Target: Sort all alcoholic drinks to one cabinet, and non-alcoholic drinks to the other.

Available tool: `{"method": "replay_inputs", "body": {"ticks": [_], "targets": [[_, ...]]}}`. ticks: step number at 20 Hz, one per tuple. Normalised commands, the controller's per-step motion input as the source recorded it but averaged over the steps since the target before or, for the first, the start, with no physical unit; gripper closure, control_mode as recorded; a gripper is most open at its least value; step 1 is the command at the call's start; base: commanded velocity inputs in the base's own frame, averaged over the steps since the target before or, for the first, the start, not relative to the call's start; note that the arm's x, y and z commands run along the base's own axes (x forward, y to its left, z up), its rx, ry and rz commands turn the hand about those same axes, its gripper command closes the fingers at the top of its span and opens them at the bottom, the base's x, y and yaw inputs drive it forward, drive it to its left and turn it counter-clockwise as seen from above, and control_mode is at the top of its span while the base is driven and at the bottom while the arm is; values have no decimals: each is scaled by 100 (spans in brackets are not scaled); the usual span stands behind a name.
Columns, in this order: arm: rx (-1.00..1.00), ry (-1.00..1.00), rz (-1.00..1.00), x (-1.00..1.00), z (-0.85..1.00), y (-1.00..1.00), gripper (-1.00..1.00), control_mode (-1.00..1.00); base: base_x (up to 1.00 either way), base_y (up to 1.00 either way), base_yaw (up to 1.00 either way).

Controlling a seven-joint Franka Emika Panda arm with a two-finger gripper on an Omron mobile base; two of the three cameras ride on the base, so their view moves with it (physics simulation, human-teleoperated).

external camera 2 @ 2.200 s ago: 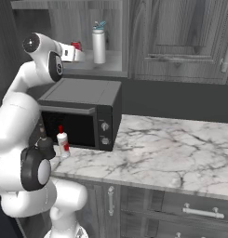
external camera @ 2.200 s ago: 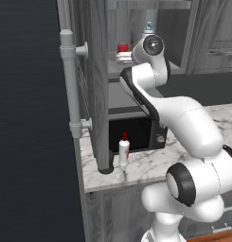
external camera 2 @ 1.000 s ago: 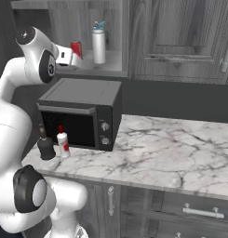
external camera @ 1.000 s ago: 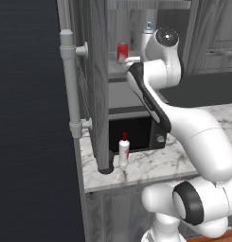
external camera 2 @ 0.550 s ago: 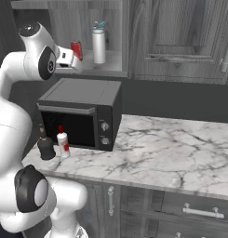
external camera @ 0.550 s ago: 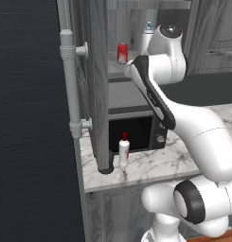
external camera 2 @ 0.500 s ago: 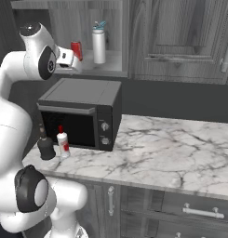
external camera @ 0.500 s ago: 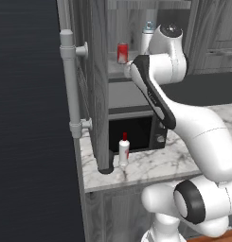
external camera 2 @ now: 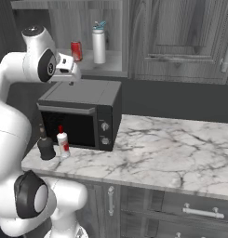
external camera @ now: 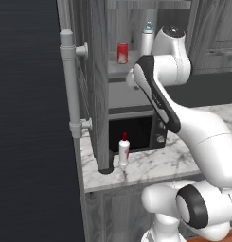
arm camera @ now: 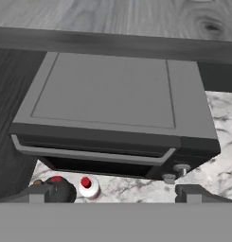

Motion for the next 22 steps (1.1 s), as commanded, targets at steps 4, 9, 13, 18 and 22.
{"method": "replay_inputs", "body": {"ticks": [4,9,13,18,22], "targets": [[-4,0,5,-1,-17,0,-100,-100,0,0,0],[-4,4,2,-5,-23,0,-100,-100,0,0,0],[-1,7,4,-11,-28,0,-100,-100,0,0,0],[-1,5,4,-2,-21,0,-100,-100,0,0,0],[0,11,4,-5,-24,0,-100,-100,0,0,0]]}}
